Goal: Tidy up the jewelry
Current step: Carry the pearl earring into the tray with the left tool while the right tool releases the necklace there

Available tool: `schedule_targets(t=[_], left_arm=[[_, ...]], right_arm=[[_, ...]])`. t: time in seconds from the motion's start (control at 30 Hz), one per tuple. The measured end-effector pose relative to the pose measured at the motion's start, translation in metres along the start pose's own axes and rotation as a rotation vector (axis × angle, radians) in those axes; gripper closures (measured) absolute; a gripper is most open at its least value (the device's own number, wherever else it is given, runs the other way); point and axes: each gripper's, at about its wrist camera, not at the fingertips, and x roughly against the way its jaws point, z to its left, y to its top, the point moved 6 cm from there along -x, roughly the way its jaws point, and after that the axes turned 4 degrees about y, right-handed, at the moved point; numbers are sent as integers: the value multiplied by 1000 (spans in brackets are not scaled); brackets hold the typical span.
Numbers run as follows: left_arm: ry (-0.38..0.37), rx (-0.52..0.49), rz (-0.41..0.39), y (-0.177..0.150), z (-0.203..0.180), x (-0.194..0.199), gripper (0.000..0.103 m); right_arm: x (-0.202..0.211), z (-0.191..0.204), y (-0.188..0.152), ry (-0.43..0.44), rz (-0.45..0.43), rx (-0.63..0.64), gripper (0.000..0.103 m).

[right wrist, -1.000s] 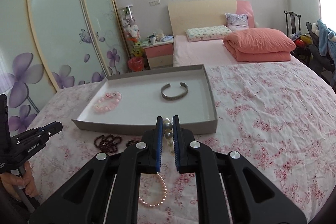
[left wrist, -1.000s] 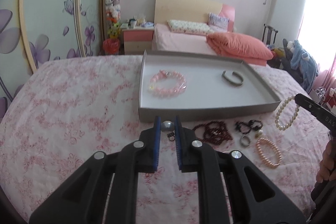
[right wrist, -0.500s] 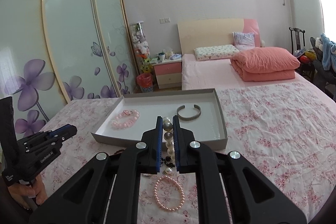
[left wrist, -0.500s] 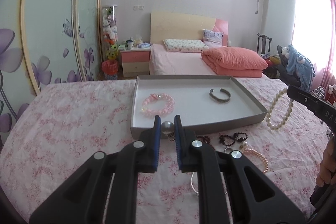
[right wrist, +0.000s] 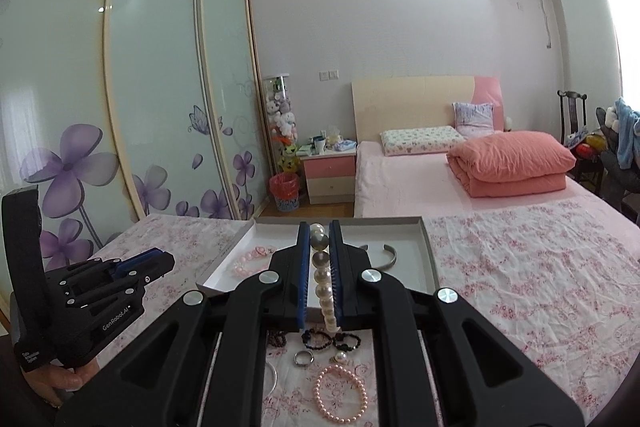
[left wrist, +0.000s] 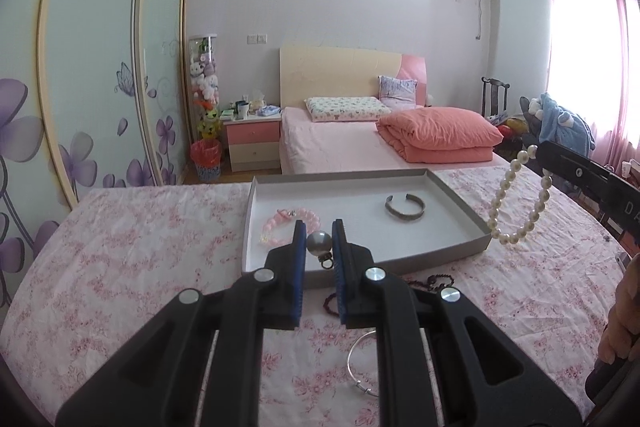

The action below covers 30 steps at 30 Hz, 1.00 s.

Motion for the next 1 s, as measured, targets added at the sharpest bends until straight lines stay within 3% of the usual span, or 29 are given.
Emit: schedule_targets(t=[0.27,0.47,0.8,1.0], left_arm=[[-16,11,8,14,-1,-14,89],[-18,19,25,31,2,-48,89],[10,8,107,36,5,-127,89],[7,22,175,27,5,-164,89]], right_arm=[[-16,0,11,-2,-19,1,93],[-45,-12,23,-17,-13,-32,93],[-131,-33,1,-39,138,-75,93],[-157,-45,-14,-47,202,-115,93]])
